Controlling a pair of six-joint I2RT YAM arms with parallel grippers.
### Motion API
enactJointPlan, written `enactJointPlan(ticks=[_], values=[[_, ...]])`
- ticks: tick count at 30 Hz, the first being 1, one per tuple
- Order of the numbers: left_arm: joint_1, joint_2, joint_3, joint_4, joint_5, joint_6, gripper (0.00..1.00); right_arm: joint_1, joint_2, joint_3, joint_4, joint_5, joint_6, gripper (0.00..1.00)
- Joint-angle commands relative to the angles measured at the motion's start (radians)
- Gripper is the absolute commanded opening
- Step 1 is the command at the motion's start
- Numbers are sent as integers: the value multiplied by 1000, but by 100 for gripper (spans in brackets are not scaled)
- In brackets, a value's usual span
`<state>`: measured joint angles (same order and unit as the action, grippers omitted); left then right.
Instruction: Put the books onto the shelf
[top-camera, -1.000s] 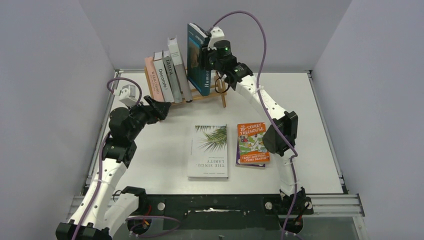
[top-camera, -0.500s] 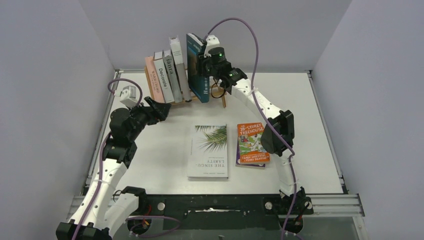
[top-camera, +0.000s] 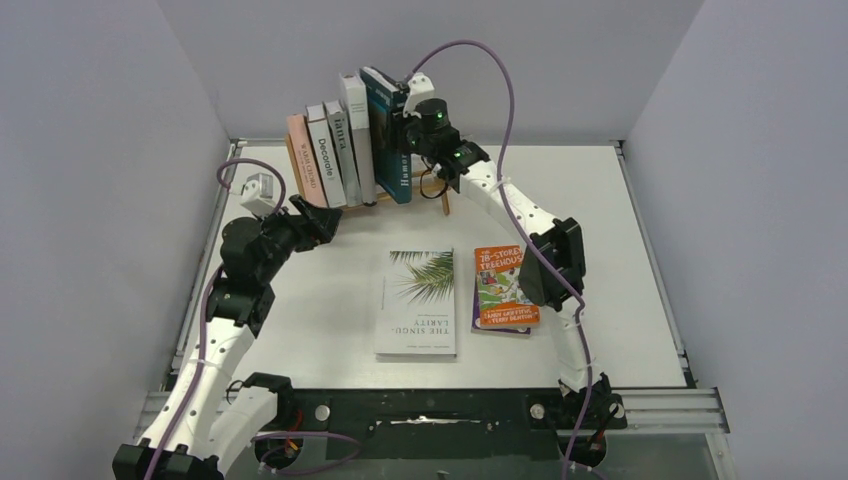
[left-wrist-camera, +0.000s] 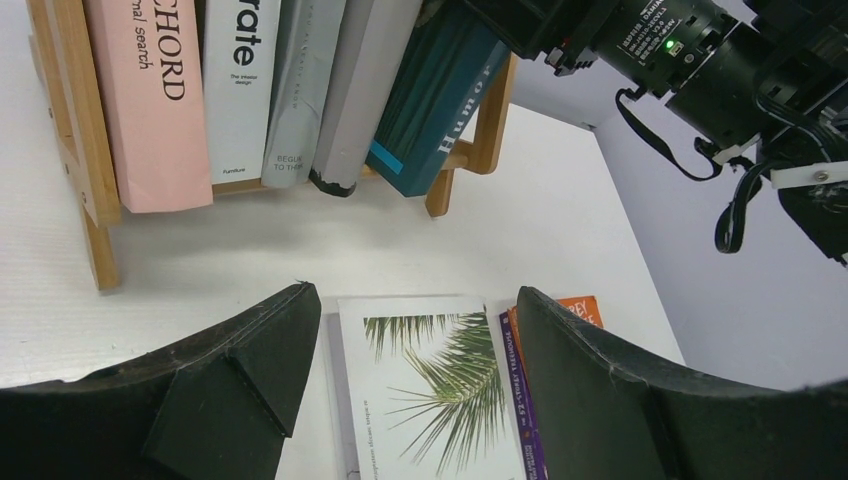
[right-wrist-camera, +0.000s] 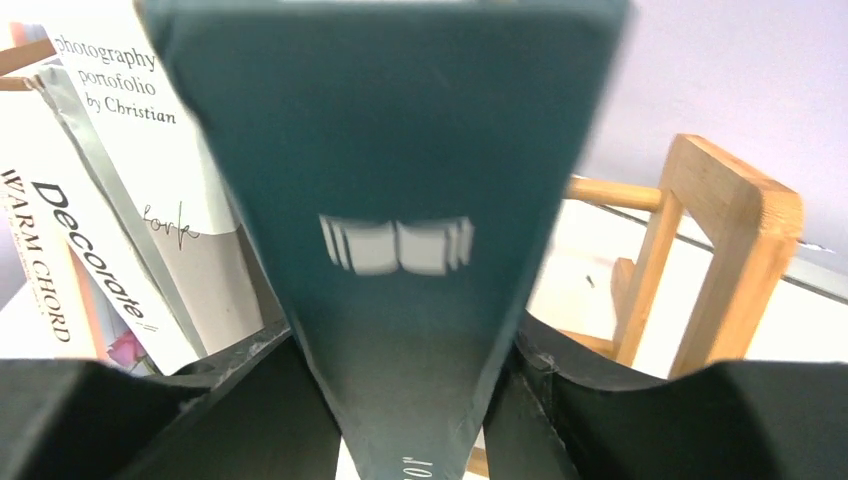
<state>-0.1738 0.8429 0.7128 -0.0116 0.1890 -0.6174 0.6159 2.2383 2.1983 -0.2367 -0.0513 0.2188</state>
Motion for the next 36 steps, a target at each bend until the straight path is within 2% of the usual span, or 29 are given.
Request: enactJointPlan(ticks=[1,4,6,11,29,36], values=[[7,-20,2,33,-10,8,72,21,-66,-73,185,-129,25,49],[7,-18,-2,36,-8,7,72,21,-103,-122,230,-172,29,54],[7,-18,-4,38,-9,7,72,21,-124,-144,252,-200,34,61],[7,-19,-8,39,-10,5,72,20,-162,-176,286,-247,54,65],[7,-32,-17,41,9,-3,72,14,-241,-297,335,-236,78,66],[5,-6,-48,67,111,-33,72,0,-429,-527,405,-140,83,67]])
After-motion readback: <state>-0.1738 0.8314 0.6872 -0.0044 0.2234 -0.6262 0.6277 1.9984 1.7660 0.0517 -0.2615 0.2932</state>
